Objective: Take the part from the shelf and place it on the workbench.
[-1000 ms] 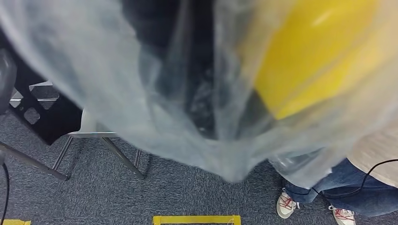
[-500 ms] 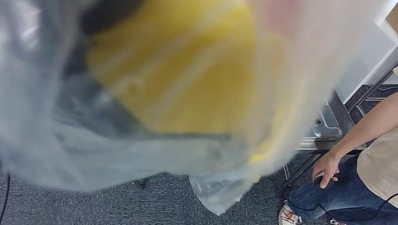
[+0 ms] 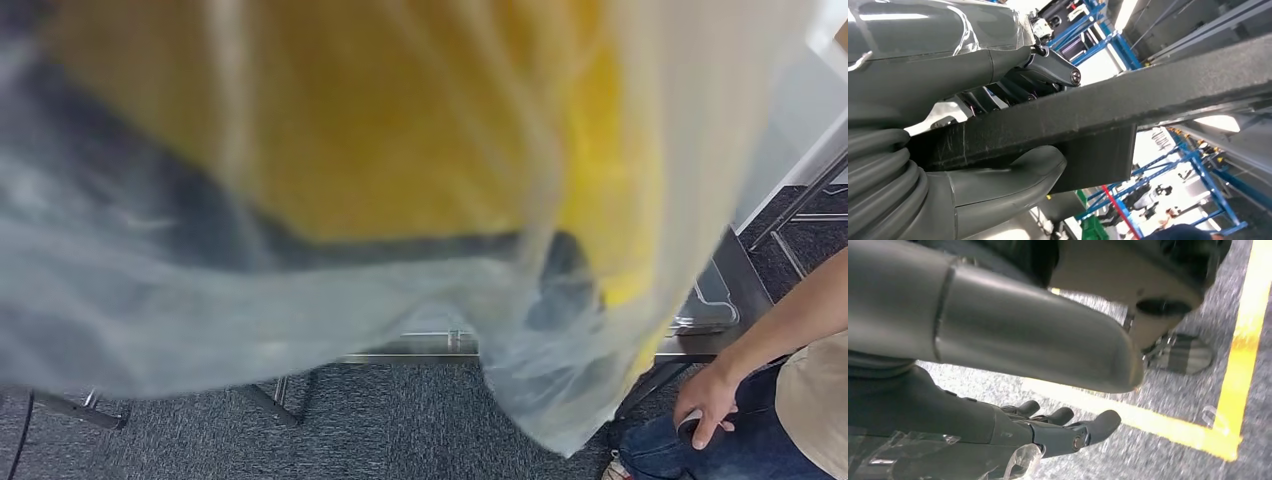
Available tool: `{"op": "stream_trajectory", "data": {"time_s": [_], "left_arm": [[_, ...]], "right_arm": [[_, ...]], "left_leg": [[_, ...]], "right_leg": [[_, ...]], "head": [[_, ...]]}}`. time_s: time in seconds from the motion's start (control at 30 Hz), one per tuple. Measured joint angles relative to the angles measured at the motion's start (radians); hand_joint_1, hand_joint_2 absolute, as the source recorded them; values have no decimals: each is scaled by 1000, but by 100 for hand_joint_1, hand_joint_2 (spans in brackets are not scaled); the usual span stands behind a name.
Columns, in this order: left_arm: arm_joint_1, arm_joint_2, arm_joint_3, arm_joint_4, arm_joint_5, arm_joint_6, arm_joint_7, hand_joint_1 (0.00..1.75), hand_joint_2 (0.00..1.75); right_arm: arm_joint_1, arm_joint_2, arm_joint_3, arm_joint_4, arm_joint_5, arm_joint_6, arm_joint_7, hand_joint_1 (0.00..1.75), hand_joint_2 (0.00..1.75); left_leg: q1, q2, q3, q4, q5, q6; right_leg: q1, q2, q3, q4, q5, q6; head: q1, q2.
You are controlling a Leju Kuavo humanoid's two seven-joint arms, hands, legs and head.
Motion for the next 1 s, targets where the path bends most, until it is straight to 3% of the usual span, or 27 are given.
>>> {"op": "stream_trajectory", "data": {"time_s": [0.03,0.07,0.1,0.17,0.2,0.27,0.33,0.4,0.43,0.5,0.53,0.57,0.6,0.7,0.73,0.77,0.83,0.9,1.0], "left_arm": [[2,-1,-3,2,0,0,0,175,175],[3,-2,-5,4,0,-1,0,175,175],[2,-3,-7,6,0,-2,0,175,175],[0,-5,-11,10,0,-4,-2,175,175],[-1,-6,-14,12,0,-4,-2,175,175],[-3,-8,-19,17,1,-7,-4,175,175],[-4,-10,-23,21,1,-11,-6,175,175],[-5,-13,-25,24,0,-18,-12,175,175],[-7,-15,-27,25,0,-23,-17,175,175],[-6,-20,-34,28,0,-30,-23,175,175],[-4,-23,-39,30,0,-33,-24,175,175],[-3,-25,-43,32,0,-36,-25,175,175],[-1,-27,-47,35,-2,-39,-25,175,175],[-3,-37,-60,45,-25,-51,-30,175,175],[-5,-42,-66,51,-43,-54,-30,175,175],[-8,-47,-73,57,-68,-54,-27,175,175],[-15,-58,-88,69,-160,-46,-12,175,175],[-32,-70,-107,84,-337,-40,7,175,175],[-70,-91,-159,119,-634,-68,27,175,175]], "right_arm": [[0,1,0,0,1,0,0,0,0],[1,1,0,0,1,0,0,0,0],[1,2,0,0,2,0,0,0,0],[1,4,0,0,3,0,0,0,0],[0,5,0,0,4,0,0,0,0],[-5,6,0,0,5,0,1,0,0],[-9,8,0,0,7,0,1,0,0],[-10,9,0,0,8,0,2,0,0],[-11,9,0,0,9,1,2,0,0],[-12,9,0,0,9,2,2,0,0],[-11,9,0,0,10,2,2,0,0],[-10,9,0,0,10,3,3,0,0],[-9,9,0,0,11,3,4,0,0],[-6,9,1,0,13,3,6,0,0],[-6,10,1,0,16,3,8,0,0],[-8,12,1,0,18,3,10,0,0],[-14,18,0,-1,26,4,14,0,0],[-21,26,0,-1,35,7,20,0,0],[-29,37,2,-2,54,11,31,0,0]], "left_leg": [[2,0,-36,32,-14,-3],[3,0,-54,27,-10,-3],[4,0,-54,-13,19,0],[3,2,-22,-154,127,8],[-1,3,-9,-209,168,12],[-10,5,4,-261,199,24],[-12,2,18,-275,192,42],[-12,-1,36,-279,189,59],[-14,-1,42,-280,186,66],[-22,-1,51,-279,176,77],[-26,-1,57,-279,169,80],[-29,-2,65,-279,162,82],[-33,-3,75,-279,154,83],[-40,-4,106,-277,127,80],[-42,-4,112,-276,120,77],[-43,-5,114,-271,116,73],[-43,-5,112,-258,111,66],[-39,-3,87,-208,99,55],[-17,-2,-26,-25,35,24]], "right_leg": [[0,1,9,0,-8,2],[0,2,21,0,-17,4],[-1,2,35,0,-27,6],[-2,3,64,-3,-47,12],[-2,3,75,-7,-53,16],[-2,3,86,-16,-57,27],[-1,1,91,-11,-52,40],[0,0,73,45,-60,44],[0,-1,43,99,-77,42],[4,-1,-48,231,-127,38],[6,-1,-86,272,-149,36],[8,-1,-109,280,-156,34],[9,-1,-111,250,-139,31],[16,0,-60,52,-3,18],[19,1,-46,9,31,14],[21,1,-41,-12,48,10],[19,1,-34,-18,51,4],[12,1,-27,-20,47,-1],[4,2,-22,-21,39,-4]], "head": [[0,0],[0,0],[0,0],[0,0],[-1,0],[-2,0],[-3,0],[-2,0],[-1,0],[0,0],[1,0],[1,0],[1,0],[0,0],[0,0],[0,0],[1,0],[-1,0],[-4,0]]}}
